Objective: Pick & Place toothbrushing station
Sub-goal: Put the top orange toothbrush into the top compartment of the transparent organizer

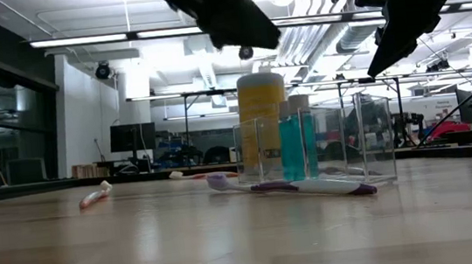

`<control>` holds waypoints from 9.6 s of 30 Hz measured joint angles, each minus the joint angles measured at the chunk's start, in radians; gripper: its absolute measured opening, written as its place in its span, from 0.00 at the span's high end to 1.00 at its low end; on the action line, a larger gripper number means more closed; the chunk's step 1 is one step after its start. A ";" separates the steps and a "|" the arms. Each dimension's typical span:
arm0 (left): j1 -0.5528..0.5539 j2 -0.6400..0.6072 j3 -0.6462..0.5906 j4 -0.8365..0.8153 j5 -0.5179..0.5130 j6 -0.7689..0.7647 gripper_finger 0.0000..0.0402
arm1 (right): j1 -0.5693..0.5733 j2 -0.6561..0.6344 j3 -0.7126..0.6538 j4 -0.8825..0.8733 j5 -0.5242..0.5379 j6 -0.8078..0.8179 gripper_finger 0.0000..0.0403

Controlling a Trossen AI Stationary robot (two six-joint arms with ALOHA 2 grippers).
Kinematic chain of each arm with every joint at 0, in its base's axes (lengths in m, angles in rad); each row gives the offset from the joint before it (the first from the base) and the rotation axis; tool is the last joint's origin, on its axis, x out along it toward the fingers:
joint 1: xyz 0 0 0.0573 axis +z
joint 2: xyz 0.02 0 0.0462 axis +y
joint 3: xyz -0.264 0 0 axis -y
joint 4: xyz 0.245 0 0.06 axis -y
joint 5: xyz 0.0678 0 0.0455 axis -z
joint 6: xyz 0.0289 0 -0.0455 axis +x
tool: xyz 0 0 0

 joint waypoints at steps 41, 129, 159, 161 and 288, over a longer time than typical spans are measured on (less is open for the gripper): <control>-0.257 -0.088 0.003 -0.187 -0.019 -0.328 0.66 | 0.000 0.000 0.000 0.068 0.000 -0.003 0.64; 0.911 -0.073 -0.194 -0.300 0.314 0.633 0.66 | 0.000 0.000 0.000 0.166 -0.018 0.015 0.64; 0.937 0.137 -0.194 0.011 0.363 0.740 0.79 | 0.000 0.000 0.000 0.195 -0.018 0.049 0.64; 0.935 0.137 -0.194 0.017 0.340 0.720 0.79 | 0.000 0.000 0.000 0.196 -0.018 0.049 0.64; 0.929 0.226 -0.193 0.086 0.320 0.702 0.58 | 0.000 0.000 0.000 0.195 -0.018 0.099 0.64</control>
